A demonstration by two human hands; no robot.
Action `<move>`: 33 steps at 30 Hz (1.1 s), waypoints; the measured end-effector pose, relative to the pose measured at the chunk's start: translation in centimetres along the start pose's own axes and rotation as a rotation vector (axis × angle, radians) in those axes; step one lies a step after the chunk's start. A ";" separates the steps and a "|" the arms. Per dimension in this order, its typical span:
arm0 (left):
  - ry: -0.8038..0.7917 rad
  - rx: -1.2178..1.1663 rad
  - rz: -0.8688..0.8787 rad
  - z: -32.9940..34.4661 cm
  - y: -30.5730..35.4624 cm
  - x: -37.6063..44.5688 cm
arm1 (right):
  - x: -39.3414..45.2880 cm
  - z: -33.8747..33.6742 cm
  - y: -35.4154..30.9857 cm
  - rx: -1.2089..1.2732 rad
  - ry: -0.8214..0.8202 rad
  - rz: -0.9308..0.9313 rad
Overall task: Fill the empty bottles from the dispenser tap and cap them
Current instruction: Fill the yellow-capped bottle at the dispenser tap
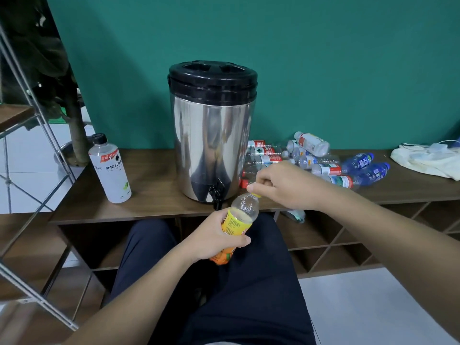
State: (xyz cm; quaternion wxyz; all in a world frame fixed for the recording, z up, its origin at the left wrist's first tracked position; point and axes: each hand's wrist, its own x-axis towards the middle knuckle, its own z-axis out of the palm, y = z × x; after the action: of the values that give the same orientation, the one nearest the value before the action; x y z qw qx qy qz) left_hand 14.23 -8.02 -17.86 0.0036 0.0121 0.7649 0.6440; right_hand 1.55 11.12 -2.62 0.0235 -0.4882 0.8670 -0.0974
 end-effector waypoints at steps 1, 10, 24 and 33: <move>0.003 0.008 -0.013 0.1 -0.6 -0.1 | 0.0 0.4 0.3 0.027 -0.048 -0.021; -0.051 -0.075 -0.176 -0.4 -5.1 -0.5 | 0.2 6.5 2.8 0.108 -0.047 -0.194; 0.003 0.031 -0.260 -1.7 -9.8 0.0 | 6.4 15.8 4.6 0.046 0.171 0.274; 0.092 0.125 -0.280 -2.2 -12.4 0.1 | 7.9 18.2 4.6 -0.006 0.215 0.375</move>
State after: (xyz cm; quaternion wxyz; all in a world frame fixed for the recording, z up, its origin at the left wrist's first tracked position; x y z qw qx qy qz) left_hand 13.94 -12.28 -29.70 0.0577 -0.1237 0.7972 0.5881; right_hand -4.03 4.04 -20.95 -0.0528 -0.3055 0.9404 -0.1400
